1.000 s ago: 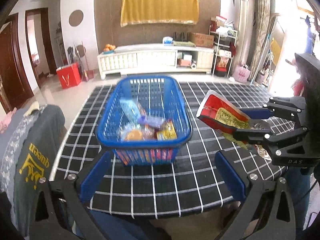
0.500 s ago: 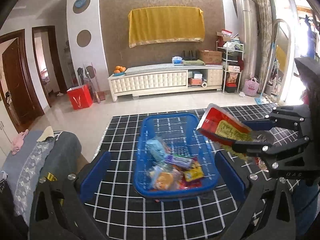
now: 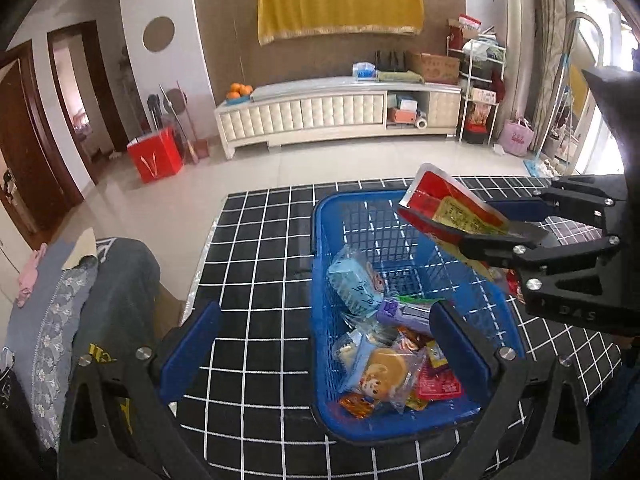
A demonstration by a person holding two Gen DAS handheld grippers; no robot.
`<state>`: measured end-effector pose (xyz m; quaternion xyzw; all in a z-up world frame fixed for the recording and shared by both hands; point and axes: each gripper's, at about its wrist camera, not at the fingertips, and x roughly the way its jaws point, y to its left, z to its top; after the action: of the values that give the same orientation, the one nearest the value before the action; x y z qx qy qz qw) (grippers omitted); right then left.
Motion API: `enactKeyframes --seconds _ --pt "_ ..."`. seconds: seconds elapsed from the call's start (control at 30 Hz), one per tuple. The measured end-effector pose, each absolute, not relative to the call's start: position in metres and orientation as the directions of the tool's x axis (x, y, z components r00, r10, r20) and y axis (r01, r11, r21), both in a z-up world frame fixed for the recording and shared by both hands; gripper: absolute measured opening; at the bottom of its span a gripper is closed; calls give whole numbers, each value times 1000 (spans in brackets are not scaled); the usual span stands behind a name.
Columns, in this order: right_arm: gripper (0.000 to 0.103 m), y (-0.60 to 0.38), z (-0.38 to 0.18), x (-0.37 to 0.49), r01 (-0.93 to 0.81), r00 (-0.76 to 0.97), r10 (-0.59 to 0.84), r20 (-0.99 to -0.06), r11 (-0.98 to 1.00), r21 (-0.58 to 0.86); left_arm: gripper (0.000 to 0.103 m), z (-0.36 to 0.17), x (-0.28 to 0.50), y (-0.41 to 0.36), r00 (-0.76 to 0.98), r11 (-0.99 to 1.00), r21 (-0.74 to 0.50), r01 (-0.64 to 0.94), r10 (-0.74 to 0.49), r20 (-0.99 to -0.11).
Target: Organize snacks
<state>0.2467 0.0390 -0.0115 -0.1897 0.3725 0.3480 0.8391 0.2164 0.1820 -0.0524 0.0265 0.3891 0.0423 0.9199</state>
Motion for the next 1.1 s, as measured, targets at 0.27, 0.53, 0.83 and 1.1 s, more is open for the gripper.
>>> enactKeyframes --seconds 0.27,0.53,0.83,1.1 --pt "76 47 -27 266 -713 488 392 -780 695 -98 103 -58 237 195 681 997 49 -66 81 -728" --pt "87 28 -5 251 -688 533 407 -742 718 -101 103 -48 222 185 705 998 31 -63 67 -706" --pt "87 -5 31 223 -633 579 409 -705 771 -73 103 -11 190 161 767 999 -1 -54 41 -640" --pt "88 -50 63 187 -582 610 443 -658 813 7 103 21 151 125 822 1000 8 -26 26 -569"
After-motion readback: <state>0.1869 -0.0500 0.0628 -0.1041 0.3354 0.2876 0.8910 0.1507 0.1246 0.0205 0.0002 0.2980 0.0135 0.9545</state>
